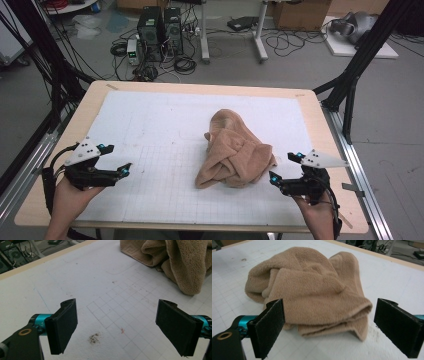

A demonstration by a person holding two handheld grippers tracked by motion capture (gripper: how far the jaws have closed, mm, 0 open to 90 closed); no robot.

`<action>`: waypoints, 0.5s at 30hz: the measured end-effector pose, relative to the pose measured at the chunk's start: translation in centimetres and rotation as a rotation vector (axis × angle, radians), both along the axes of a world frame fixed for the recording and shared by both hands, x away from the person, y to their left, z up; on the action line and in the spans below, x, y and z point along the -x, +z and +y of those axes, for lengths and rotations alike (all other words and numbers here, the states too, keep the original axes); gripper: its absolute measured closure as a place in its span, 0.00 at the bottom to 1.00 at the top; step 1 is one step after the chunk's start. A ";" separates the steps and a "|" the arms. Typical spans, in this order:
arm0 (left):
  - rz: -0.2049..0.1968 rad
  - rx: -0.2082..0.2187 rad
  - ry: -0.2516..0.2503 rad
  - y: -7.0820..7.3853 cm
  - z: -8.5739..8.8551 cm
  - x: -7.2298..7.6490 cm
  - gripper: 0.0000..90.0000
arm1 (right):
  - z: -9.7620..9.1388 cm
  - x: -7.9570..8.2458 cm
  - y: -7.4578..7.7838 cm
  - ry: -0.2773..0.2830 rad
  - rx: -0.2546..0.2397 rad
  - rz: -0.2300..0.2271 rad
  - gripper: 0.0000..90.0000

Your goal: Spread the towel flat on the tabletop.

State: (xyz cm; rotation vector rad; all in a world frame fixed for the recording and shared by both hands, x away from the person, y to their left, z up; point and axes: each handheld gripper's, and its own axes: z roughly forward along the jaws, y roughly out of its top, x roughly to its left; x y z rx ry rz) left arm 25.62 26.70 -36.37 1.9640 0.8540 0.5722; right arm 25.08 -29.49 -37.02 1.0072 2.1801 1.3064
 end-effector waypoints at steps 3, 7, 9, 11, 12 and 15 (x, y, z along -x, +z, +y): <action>0.001 0.001 -0.002 0.1 -0.2 -0.1 0.20 | 1.0 -1.3 0.6 0.030 0.012 0.002 0.10; -0.002 0.007 -0.006 0.1 -0.4 -0.2 0.20 | 2.9 -3.0 1.0 0.074 0.018 0.021 0.10; -0.002 0.005 -0.007 0.1 -0.4 -0.2 0.20 | 3.8 -3.9 1.0 0.099 0.022 0.025 0.10; -0.002 0.004 -0.007 0.1 -0.3 -0.3 0.20 | 4.6 -4.8 0.9 0.117 0.027 0.031 0.10; -0.002 0.004 -0.007 0.1 -0.3 -0.3 0.20 | 5.1 -5.1 0.7 0.122 0.024 0.049 0.10; -0.004 0.011 -0.003 0.0 -0.2 -0.3 0.20 | 6.3 -6.2 0.0 0.139 0.045 0.075 0.10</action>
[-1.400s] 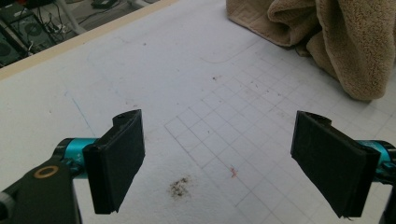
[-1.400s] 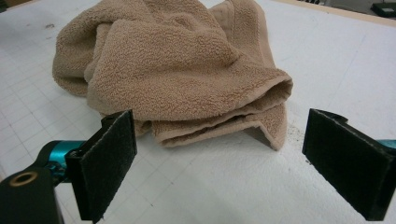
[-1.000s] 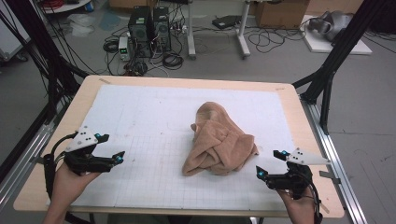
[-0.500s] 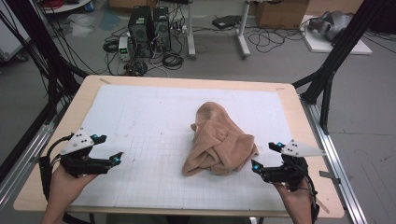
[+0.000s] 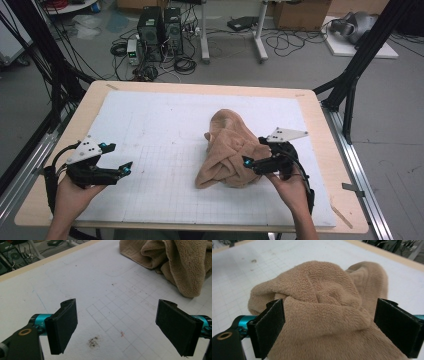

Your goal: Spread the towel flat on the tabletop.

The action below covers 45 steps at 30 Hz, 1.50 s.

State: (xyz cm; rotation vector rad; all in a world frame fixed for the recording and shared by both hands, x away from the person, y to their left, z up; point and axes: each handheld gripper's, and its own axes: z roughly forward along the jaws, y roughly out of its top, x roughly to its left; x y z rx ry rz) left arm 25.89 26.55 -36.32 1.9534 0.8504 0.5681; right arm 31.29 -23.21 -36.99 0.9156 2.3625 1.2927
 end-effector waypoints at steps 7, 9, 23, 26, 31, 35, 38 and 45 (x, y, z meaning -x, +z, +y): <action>-0.003 0.006 0.002 -0.2 0.5 0.0 0.20 | 2.3 -1.7 -2.3 0.042 0.045 0.107 0.19; -0.005 0.008 0.001 -0.3 0.5 0.0 0.20 | 2.6 -1.9 -2.7 0.037 0.046 0.126 0.24; 0.006 0.021 -0.006 -0.5 0.4 -0.3 0.21 | 3.1 -2.5 -2.4 0.116 0.054 0.164 0.81; 0.003 0.024 -0.003 -0.3 0.5 -0.3 0.21 | 3.2 -2.4 -1.7 0.140 0.038 0.158 0.82; -0.009 0.036 -0.009 0.4 0.4 -0.2 0.21 | 5.1 -1.0 1.7 0.249 0.020 0.090 0.83; -0.017 0.032 -0.038 0.9 -0.4 -0.1 0.22 | 6.0 1.2 3.2 0.344 0.036 0.047 0.83; -0.013 0.031 -0.065 1.0 -1.4 -0.2 0.22 | 5.8 3.2 3.4 0.405 0.039 0.053 0.83; 0.012 0.014 -0.140 0.5 -4.4 -0.8 0.24 | 4.6 6.5 0.2 0.441 0.026 0.132 0.67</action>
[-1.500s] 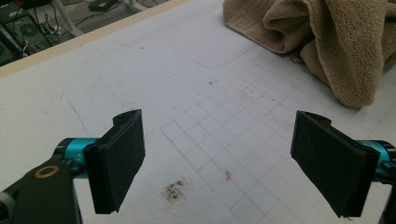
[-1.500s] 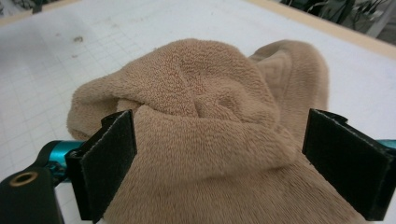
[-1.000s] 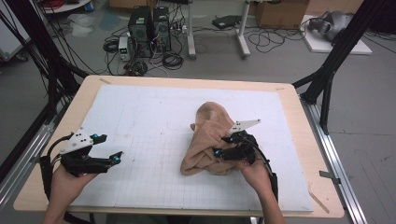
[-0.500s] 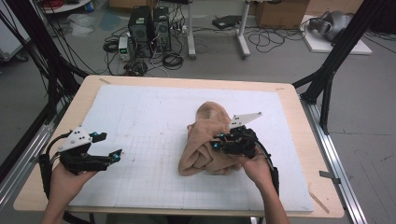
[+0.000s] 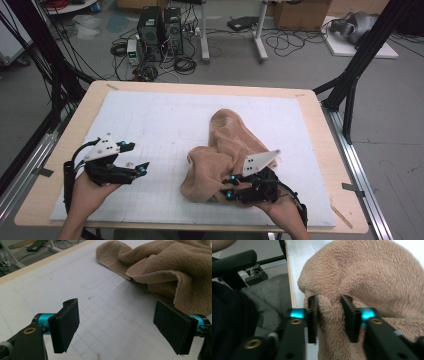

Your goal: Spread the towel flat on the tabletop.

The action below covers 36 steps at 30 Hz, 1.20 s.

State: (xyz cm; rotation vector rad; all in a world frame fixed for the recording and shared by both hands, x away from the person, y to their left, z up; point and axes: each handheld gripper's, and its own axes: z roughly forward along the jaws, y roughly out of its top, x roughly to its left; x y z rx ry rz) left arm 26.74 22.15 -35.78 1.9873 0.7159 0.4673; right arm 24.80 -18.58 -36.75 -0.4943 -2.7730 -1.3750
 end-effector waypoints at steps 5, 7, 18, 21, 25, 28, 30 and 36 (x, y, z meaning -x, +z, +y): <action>0.005 -0.011 -0.062 -0.4 -2.6 -0.5 0.26 | -2.9 0.0 0.4 -0.107 -0.078 -0.031 0.53; 0.006 -0.017 -0.088 -0.5 -3.8 -0.8 0.27 | -4.0 -0.3 0.6 -0.160 -0.060 -0.060 0.52; 0.022 -0.015 -0.230 -0.3 -9.9 -3.7 0.32 | -7.7 -3.2 -1.4 -0.368 0.010 -0.088 0.39; 0.016 -0.027 -0.255 -0.6 -11.2 -4.9 0.36 | -8.4 -4.1 -2.3 -0.410 0.016 -0.068 0.38; 0.080 -0.033 -0.290 -1.8 -12.8 -6.9 0.41 | -8.8 -5.7 -3.9 -0.432 0.044 -0.020 0.39; 0.173 -0.073 -0.318 -4.0 -14.5 -8.5 0.41 | -8.2 -6.0 -4.8 -0.410 0.062 -0.009 0.44; 0.199 -0.086 -0.329 -4.5 -14.9 -8.8 0.41 | -8.0 -6.0 -5.2 -0.394 0.065 -0.001 0.52; 0.240 -0.161 -0.399 -6.2 -16.6 -9.0 0.74 | -8.1 -5.5 -5.5 -0.354 0.062 0.003 0.73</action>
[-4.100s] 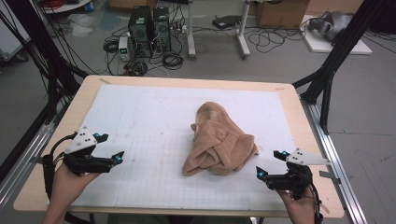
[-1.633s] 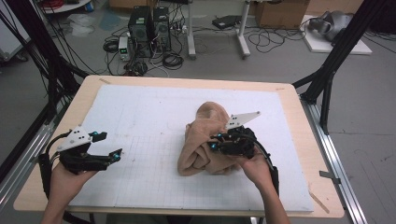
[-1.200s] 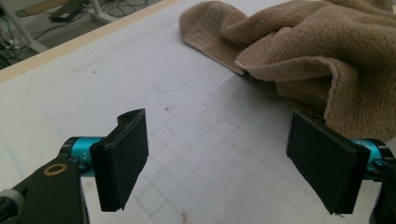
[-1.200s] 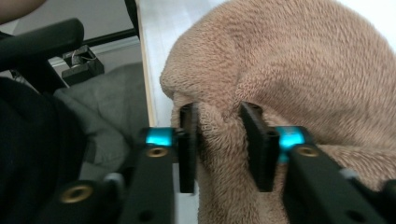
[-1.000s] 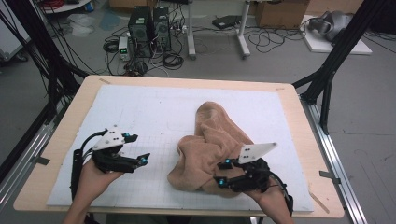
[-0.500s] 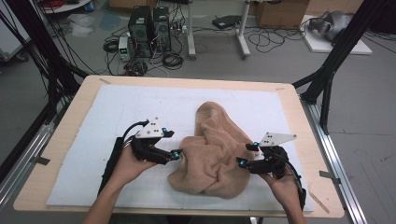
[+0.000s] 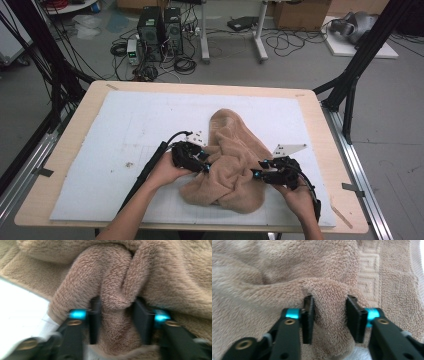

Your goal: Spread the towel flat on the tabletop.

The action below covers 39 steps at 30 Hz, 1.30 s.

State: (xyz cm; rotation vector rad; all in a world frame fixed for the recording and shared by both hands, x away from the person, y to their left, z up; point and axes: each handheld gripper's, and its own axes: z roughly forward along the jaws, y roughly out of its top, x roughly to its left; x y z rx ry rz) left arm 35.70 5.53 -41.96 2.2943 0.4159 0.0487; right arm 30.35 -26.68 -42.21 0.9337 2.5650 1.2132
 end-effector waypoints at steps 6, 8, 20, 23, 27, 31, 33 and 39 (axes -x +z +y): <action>-0.061 -0.010 0.012 1.4 0.9 0.9 0.88 | 0.3 -0.2 1.1 0.021 0.007 -0.022 0.78; -0.089 -0.001 0.027 2.2 1.9 1.3 0.89 | 0.7 -0.3 1.8 0.034 0.000 -0.039 0.78; -0.279 0.063 0.166 7.7 11.6 6.9 0.92 | 5.9 0.3 5.8 0.176 -0.034 -0.140 0.78; -0.316 0.041 0.175 8.0 13.0 9.2 0.92 | 6.9 1.0 6.2 0.212 -0.030 -0.145 0.78; -0.321 0.056 0.192 7.7 14.7 12.0 0.92 | 8.4 2.8 6.6 0.283 -0.018 -0.152 0.78; -0.305 0.052 0.182 7.1 15.4 15.0 0.92 | 9.2 5.7 6.5 0.338 0.002 -0.133 0.78; -0.297 0.054 0.171 6.8 15.4 16.3 0.92 | 9.2 6.4 6.4 0.344 0.007 -0.137 0.78; -0.270 0.048 0.128 5.8 15.2 17.4 0.81 | 8.4 8.6 6.4 0.353 -0.008 -0.107 0.70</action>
